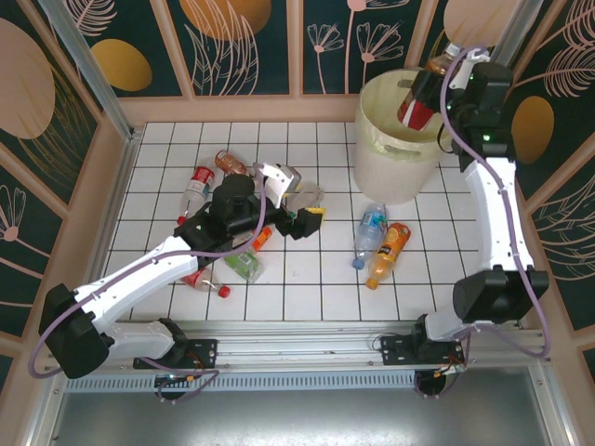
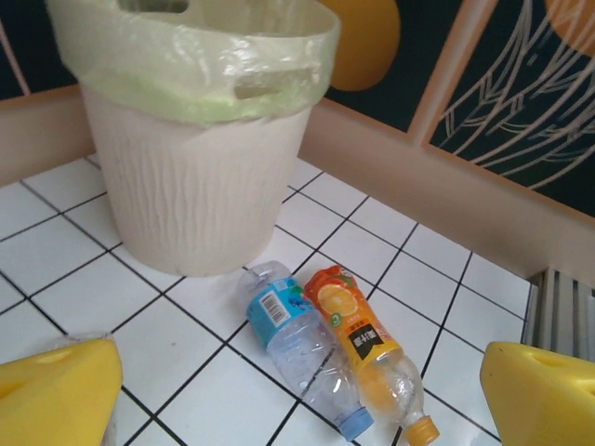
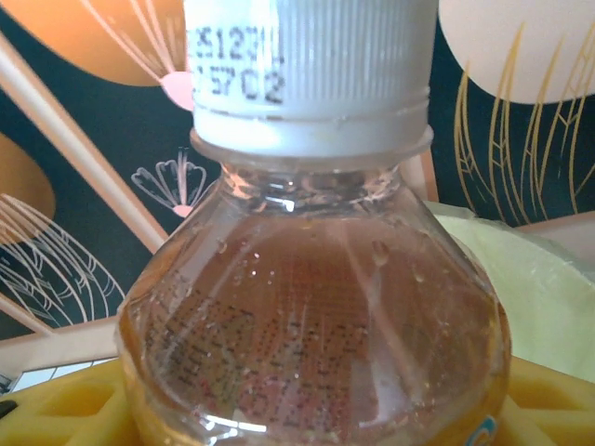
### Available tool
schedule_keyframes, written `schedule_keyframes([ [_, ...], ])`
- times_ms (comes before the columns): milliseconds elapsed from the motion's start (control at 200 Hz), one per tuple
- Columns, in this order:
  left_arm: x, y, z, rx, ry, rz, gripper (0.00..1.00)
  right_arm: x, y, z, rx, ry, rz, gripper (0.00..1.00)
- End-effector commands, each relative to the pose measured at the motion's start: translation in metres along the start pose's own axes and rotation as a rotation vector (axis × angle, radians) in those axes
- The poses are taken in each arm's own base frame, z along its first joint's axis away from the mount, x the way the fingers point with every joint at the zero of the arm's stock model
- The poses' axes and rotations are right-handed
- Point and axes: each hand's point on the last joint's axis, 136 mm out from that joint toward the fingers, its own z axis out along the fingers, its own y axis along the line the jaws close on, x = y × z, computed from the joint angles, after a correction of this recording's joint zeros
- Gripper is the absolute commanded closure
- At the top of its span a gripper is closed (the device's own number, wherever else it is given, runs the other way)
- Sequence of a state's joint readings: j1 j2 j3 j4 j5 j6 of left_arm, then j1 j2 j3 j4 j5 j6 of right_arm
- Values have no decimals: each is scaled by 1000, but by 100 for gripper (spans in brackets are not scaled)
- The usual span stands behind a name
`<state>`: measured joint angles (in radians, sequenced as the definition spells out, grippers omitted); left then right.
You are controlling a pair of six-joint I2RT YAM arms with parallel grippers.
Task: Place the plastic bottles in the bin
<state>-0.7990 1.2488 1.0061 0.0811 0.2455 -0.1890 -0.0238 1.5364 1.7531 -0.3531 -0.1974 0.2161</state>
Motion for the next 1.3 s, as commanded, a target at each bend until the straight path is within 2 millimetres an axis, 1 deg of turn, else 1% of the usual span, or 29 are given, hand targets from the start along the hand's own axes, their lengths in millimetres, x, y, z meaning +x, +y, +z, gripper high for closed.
schedule_keyframes([
  [0, -17, 8, -6, -65, -84, -61, 1, 2, -5, 16, -77, 58, 42, 35],
  [80, -15, 15, -6, -102, -86, -94, 1, 20, -13, 35, -99, 132, 71, 34],
  [135, -15, 18, -5, -120, -86, -114, 1, 31, -14, 45, -122, 164, 86, 34],
  [290, -10, 26, -3, -164, -56, -152, 1, 54, -19, 60, -134, 218, 144, 34],
  [425, -7, 33, -7, -208, -49, -152, 1, 73, -23, 68, -103, 266, 168, 33],
  [520, -4, 35, -11, -223, -38, -118, 1, 85, -28, 74, -56, 308, 176, 32],
  [691, 1, 32, -17, -219, -3, -53, 2, 106, -29, 78, -1, 360, 190, 30],
  [766, 5, 31, -18, -210, -2, -53, 1, 110, -31, 78, 18, 375, 190, 28],
  [846, 7, 33, -15, -213, 4, -62, 1, 110, -33, 78, 33, 377, 184, 25],
  [966, 11, 34, -9, -212, 11, -70, 1, 102, -33, 76, 42, 365, 168, 20],
  [1051, 10, 33, -6, -201, 5, -68, 1, 92, -30, 73, 38, 343, 148, 18],
  [1186, 10, 37, -2, -222, 25, -42, 1, 75, -26, 67, 38, 303, 120, 15],
  [1256, 12, 40, -1, -232, 36, -25, 1, 68, -22, 61, 32, 282, 105, 15],
  [1296, 15, 41, 0, -237, 42, -23, 1, 64, -17, 54, 17, 261, 91, 15],
])
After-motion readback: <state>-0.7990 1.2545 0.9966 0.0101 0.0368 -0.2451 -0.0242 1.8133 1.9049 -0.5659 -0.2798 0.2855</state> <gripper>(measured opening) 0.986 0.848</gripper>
